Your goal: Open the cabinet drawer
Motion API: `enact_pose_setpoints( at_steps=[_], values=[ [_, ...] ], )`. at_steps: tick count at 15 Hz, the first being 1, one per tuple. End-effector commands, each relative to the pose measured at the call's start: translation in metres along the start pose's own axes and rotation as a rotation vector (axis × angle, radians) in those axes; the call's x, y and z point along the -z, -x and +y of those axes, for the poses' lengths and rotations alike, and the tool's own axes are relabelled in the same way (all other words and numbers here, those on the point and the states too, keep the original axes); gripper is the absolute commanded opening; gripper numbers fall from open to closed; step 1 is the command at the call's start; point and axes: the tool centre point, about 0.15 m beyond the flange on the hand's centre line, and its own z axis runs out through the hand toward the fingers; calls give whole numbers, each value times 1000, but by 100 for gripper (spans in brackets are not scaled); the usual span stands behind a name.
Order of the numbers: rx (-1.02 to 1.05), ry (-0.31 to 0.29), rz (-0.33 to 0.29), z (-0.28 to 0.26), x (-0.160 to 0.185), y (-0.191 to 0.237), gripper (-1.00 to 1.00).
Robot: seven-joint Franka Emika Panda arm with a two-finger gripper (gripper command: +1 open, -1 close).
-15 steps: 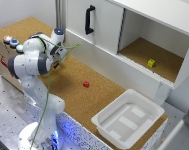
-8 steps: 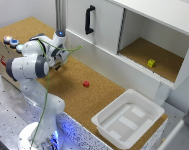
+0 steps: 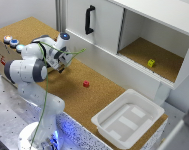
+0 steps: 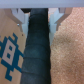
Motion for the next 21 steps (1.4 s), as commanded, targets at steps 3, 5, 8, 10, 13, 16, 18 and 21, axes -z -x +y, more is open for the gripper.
enact_pose_setpoints(
  at_steps=[3,5,8,10,13,16,18,21],
  values=[
    [-35,-14,-1,57,-5,6,-100],
    [-33,-15,-15,63,-5,7,-100],
    [-42,-3,-29,75,-5,10,-100],
    [-58,9,-35,85,-4,12,-100],
    [-86,25,-31,100,1,15,-100],
    [-123,46,-15,121,14,16,-100],
    [-132,60,-9,132,23,16,-100],
    [-142,73,-5,144,32,16,-100]
  ],
)
